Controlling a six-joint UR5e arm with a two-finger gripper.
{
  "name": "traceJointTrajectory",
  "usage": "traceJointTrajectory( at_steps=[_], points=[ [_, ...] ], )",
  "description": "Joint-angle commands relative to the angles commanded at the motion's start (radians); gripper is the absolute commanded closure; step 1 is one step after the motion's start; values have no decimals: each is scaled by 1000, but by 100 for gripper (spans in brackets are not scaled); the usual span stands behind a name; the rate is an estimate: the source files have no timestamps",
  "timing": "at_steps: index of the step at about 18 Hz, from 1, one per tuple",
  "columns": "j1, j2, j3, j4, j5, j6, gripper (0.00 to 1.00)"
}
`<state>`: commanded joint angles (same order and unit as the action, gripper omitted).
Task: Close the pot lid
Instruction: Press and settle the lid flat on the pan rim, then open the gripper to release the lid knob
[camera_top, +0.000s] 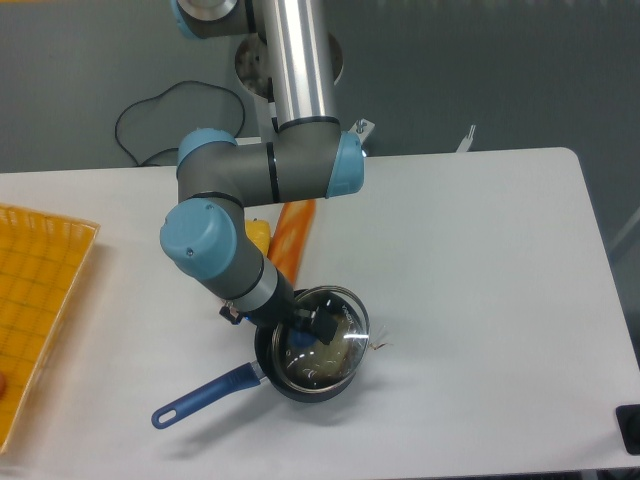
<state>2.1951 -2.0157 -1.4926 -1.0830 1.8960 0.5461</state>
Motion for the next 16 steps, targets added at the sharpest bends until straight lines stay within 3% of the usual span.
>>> traceJointTrajectory(
  at_steps=[9, 16],
  points=[
    [57, 60, 2, -3, -121, 3, 0],
    [141, 118, -18, -14, -201, 170, 0]
  ],
)
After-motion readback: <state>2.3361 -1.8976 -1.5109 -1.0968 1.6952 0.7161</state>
